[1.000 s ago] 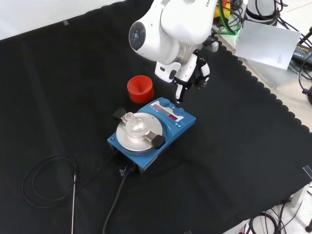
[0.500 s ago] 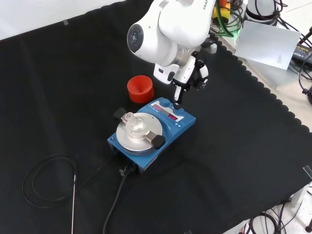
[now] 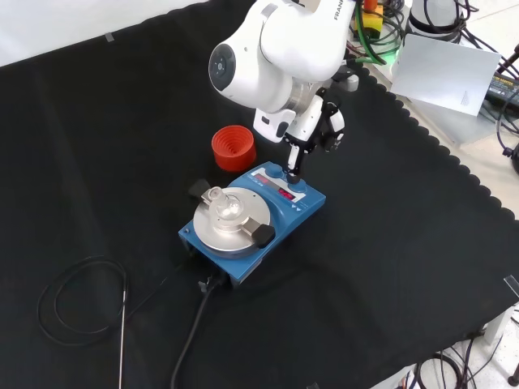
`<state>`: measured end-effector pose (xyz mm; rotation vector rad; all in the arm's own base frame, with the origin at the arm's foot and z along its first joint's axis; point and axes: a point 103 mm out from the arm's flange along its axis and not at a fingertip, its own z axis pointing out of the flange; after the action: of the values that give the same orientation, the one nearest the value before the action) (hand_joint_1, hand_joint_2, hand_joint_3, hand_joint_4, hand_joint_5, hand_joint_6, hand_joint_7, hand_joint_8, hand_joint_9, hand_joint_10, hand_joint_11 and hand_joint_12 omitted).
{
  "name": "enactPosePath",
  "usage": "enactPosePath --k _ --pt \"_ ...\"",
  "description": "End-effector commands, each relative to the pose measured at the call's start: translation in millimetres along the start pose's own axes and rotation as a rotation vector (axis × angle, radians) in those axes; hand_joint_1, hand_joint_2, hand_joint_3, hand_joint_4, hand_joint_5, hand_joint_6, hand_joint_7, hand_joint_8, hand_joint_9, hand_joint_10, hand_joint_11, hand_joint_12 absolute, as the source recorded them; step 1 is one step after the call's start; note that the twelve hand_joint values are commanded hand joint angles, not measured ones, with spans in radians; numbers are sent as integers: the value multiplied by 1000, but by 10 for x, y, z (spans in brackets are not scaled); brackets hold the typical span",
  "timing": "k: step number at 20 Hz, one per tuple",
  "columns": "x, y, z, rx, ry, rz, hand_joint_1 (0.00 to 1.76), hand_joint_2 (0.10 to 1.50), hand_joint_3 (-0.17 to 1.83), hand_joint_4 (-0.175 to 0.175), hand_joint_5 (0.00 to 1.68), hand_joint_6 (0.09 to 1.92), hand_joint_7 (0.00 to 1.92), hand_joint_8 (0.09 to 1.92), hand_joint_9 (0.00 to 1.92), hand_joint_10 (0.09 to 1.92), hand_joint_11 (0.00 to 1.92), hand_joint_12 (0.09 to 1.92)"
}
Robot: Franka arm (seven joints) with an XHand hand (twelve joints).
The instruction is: Turn on the heater.
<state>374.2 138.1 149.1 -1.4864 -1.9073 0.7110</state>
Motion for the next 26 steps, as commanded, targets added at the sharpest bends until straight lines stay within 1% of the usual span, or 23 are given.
enactPosePath --k 1,14,16,26 --pt "-21 17 12 6 -3 3 1374 604 1054 -31 343 258 1459 1667 1603 1349 1263 1196" --pt "-26 70 94 29 -8 4 1374 603 1056 -31 352 249 1459 1667 1605 1347 1264 1196" --pt "-19 60 89 24 -9 2 1374 603 1056 -31 354 249 1459 1667 1605 1346 1264 1196" --pt "79 -207 -247 -43 -18 -13 1374 603 1057 -31 364 250 1459 1667 1608 1343 1264 1196"
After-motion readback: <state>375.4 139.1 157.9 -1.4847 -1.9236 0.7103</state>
